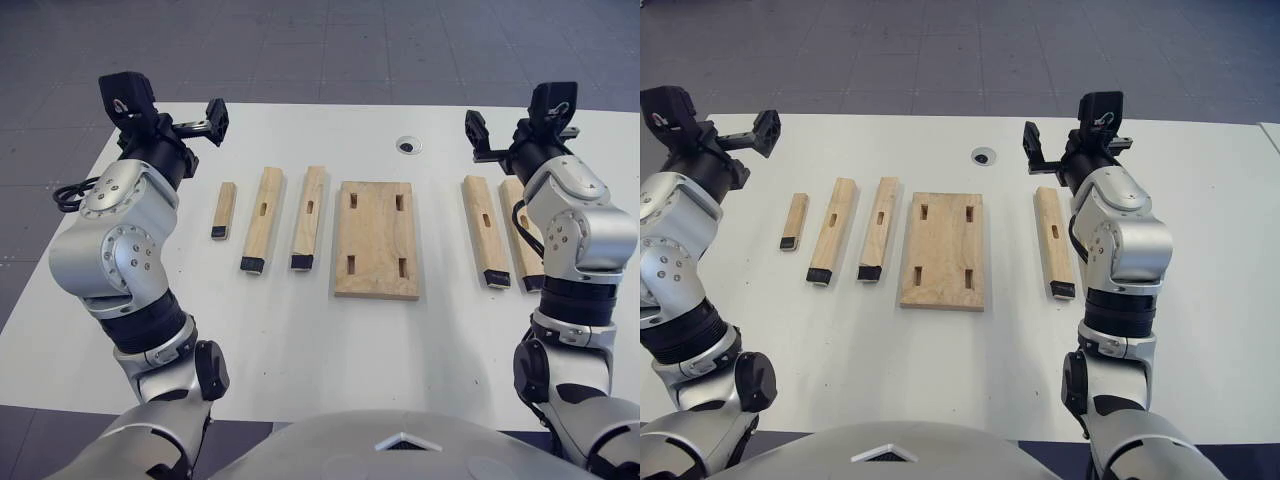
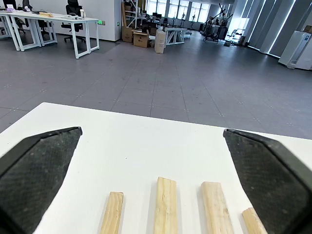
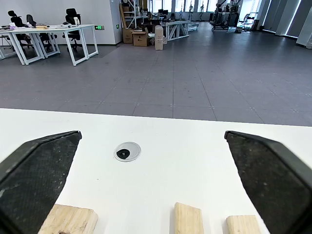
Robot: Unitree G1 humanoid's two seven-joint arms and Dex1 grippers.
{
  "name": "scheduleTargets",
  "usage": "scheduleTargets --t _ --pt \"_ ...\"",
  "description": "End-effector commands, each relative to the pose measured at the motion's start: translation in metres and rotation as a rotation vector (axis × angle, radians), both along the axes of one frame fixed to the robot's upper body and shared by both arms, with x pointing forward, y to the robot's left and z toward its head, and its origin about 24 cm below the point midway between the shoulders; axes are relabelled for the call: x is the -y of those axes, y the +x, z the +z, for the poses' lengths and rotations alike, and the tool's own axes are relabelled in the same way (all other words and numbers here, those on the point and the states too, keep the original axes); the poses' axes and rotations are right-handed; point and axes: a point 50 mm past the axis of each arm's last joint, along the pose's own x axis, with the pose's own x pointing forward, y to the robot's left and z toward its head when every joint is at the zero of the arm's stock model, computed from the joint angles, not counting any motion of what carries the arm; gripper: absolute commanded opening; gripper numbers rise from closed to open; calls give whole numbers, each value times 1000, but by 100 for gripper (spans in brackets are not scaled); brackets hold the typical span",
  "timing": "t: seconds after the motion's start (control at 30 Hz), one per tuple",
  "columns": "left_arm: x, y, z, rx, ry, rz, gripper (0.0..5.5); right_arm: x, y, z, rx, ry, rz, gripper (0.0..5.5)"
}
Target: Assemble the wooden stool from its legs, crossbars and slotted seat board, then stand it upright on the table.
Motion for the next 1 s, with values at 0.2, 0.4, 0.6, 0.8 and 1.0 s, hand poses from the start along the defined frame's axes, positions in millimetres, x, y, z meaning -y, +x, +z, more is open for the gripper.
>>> scheduleTargets --t 0.2,0.4,0.6,0.8,1.0 --pt "0 -2 -1 -13 8 -1 540 2 2 8 19 -11 -5 547" --pt "0 -1 -1 -18 12 -11 540 1 0 6 17 -9 -7 547" --pt "0 0 -1 -22 19 -18 540 3 -1 5 15 -13 -12 547" --pt "0 -2 -3 -24 19 -10 540 11 -1 7 17 -24 -27 547" --pt "7 -5 -13 -68 19 -62 540 19 -4 6 7 -35 -35 547"
